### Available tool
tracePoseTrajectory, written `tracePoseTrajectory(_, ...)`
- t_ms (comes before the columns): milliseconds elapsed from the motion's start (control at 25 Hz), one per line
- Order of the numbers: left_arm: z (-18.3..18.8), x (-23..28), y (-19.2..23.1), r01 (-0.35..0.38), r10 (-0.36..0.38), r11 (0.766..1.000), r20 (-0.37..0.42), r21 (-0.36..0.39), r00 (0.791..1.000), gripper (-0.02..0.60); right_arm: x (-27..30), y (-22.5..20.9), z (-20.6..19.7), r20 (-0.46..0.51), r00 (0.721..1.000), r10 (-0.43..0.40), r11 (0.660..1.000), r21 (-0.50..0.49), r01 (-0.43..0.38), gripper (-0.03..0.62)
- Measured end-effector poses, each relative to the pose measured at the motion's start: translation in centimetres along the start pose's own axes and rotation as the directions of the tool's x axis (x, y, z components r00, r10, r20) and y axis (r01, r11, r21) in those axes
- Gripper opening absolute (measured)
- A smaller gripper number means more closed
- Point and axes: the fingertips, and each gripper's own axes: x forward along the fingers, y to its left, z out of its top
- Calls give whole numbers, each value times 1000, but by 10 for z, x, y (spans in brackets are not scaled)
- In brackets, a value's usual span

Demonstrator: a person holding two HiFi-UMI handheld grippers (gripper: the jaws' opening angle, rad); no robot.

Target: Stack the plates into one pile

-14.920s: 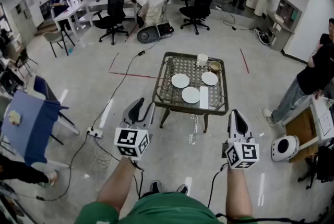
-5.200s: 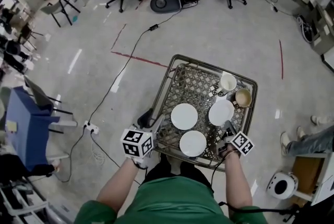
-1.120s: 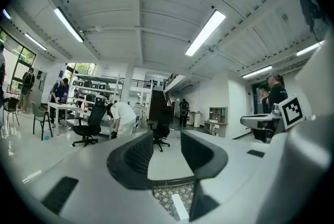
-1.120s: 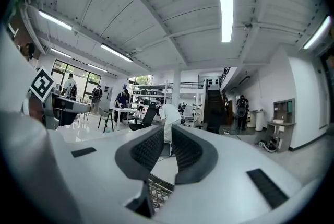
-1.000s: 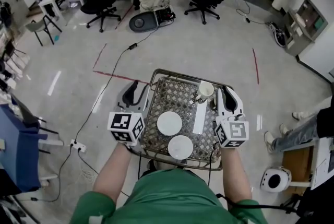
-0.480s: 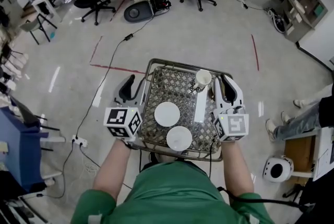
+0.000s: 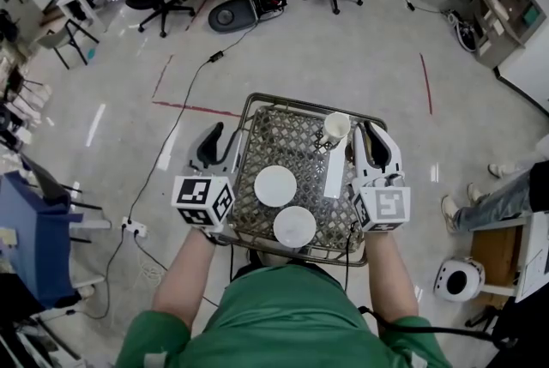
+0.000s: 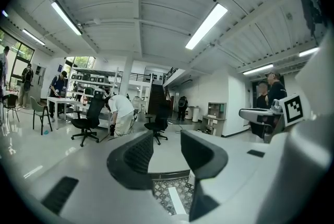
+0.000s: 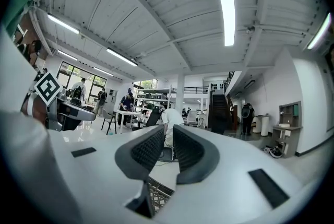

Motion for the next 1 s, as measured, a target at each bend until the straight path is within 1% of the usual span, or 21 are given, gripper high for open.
tracePoseTrajectory(240,-8,6,-1,-10,10,1000,-19,3,1000,175,6,-7,-11,-10,1000,10,1000,24,-10,63)
tracePoseTrajectory(400,-25,6,-3,-19,19,1000,-51,-2,999,175,8,-9,-22,-24,999,23,999,45,-22,63)
tracePoseTrajectory(520,-56,7,-7,-22,20,1000,-105,-16,994,175,10,-14,-32,-33,999,34,998,60,-32,63)
tracePoseTrajectory(600,-89,7,-8,-28,21,999,-164,-38,986,175,9,-18,-41,-43,998,38,997,72,-35,64)
tracePoseTrajectory(640,-110,7,-8,-30,18,998,-202,-57,979,175,10,-19,-46,-51,998,38,996,81,-34,63)
tracePoseTrajectory(720,-157,5,-8,-28,-5,994,-299,-104,954,175,12,-23,-56,-71,997,37,995,95,-30,63)
tracePoseTrajectory(760,-183,4,-10,-22,-24,992,-353,-126,935,175,13,-25,-61,-84,996,38,995,99,-30,63)
tracePoseTrajectory(800,-210,2,-12,-16,-46,989,-408,-147,912,176,14,-26,-67,-96,995,40,994,102,-31,63)
tracePoseTrajectory(920,-290,-13,-26,4,-127,976,-554,-217,823,176,15,-27,-85,-131,990,52,993,112,-38,63)
tracePoseTrajectory(1000,-331,-26,-38,17,-179,966,-621,-258,764,175,13,-27,-94,-152,986,62,992,119,-44,63)
